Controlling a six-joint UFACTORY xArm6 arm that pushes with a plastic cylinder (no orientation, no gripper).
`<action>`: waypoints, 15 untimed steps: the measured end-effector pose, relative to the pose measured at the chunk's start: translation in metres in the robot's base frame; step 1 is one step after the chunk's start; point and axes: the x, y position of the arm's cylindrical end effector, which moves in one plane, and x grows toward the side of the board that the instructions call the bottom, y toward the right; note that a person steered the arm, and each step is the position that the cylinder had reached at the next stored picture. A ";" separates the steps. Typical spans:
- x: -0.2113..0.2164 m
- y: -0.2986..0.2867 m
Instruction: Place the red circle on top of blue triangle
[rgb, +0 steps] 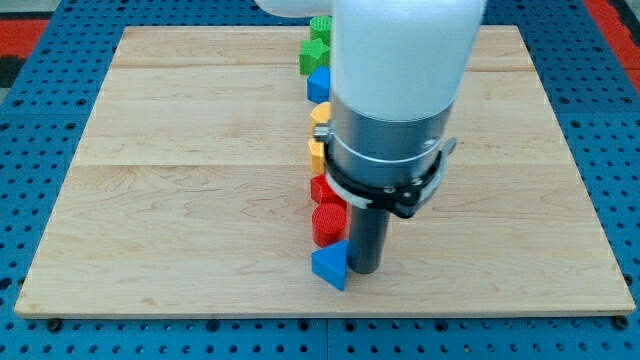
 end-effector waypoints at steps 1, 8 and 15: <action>0.001 -0.017; 0.006 0.108; 0.007 0.110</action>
